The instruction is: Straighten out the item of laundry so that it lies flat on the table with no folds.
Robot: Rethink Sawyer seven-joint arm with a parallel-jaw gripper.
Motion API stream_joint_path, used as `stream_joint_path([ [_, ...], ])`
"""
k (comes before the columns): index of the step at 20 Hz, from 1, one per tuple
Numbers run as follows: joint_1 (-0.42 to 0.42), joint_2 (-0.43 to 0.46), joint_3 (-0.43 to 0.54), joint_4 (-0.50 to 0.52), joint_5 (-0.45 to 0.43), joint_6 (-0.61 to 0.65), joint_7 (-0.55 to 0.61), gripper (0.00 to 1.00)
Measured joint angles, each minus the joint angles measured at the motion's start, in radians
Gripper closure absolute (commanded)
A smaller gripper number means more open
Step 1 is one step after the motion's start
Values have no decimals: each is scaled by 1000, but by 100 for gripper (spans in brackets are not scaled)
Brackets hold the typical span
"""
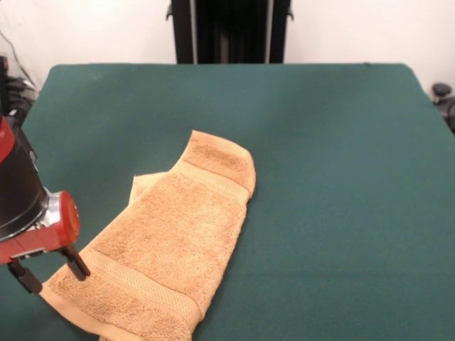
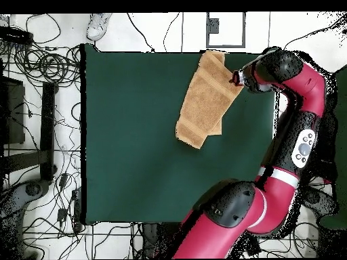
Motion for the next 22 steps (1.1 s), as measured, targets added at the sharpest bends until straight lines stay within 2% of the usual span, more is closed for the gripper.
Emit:
stream_joint_path([
  [10, 0, -29, 1, 0, -1, 0, 0, 0],
  [22, -2, 13, 41, 0, -16, 0, 0, 0],
])
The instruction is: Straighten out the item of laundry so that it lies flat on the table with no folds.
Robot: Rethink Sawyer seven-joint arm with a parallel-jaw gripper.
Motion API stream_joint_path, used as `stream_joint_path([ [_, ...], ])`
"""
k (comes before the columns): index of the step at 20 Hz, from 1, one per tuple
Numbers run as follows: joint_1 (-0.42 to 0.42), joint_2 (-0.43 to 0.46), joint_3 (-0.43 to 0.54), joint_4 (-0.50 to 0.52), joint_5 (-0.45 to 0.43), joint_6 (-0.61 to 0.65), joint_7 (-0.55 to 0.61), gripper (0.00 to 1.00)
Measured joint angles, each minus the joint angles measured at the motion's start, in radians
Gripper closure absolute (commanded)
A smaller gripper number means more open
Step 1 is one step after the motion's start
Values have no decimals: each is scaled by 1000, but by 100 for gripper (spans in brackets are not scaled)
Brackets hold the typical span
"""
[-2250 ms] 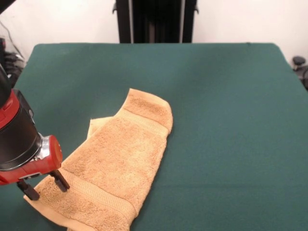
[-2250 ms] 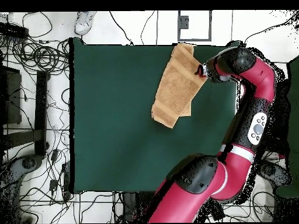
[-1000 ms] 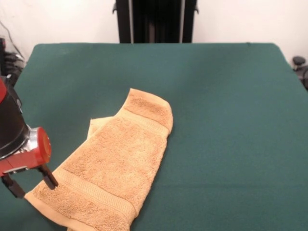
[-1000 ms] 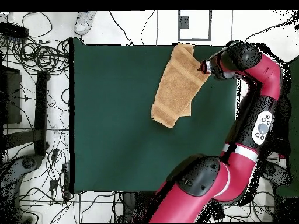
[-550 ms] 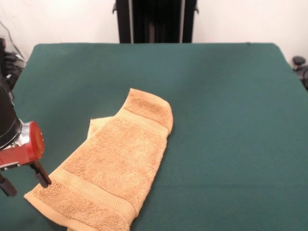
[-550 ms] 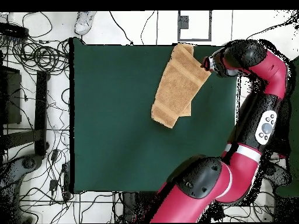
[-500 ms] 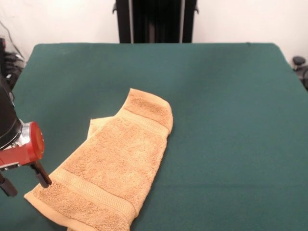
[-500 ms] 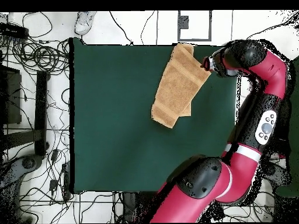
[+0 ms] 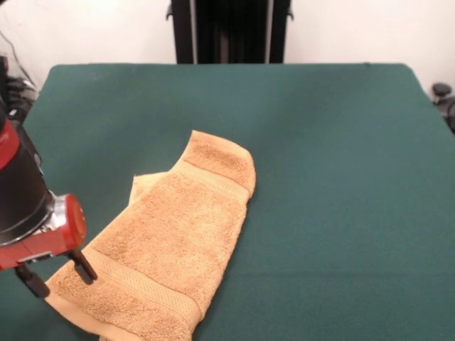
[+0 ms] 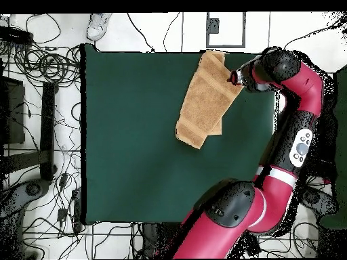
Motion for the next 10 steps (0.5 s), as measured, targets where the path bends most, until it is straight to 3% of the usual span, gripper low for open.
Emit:
stream_joint_path([
  [10, -2, 35, 45, -4, -5, 0, 0, 0],
])
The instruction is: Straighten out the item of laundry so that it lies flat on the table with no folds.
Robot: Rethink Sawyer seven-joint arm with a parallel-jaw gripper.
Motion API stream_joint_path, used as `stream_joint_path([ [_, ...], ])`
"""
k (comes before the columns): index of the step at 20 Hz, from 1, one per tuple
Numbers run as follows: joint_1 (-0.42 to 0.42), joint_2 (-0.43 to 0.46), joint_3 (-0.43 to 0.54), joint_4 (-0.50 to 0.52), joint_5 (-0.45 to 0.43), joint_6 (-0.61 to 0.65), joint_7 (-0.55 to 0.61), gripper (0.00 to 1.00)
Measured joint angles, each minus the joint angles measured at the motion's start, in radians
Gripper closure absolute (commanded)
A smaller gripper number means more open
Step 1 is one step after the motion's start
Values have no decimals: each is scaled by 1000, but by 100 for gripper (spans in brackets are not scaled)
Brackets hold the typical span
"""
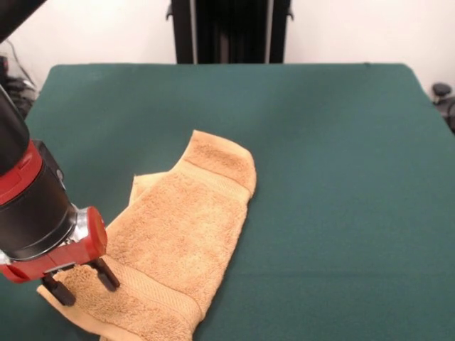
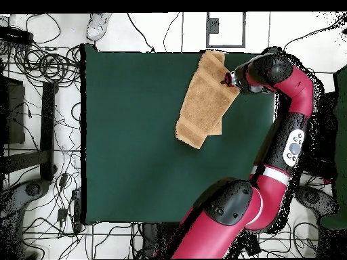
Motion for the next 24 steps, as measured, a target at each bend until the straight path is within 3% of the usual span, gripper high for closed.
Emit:
stream_joint_path([
  [19, -1, 1, 3, -3, 1, 0, 0, 0],
  [20, -1, 1, 3, -3, 0, -1, 0, 100],
  [24, -1, 3, 3, -2, 1, -1, 0, 100],
])
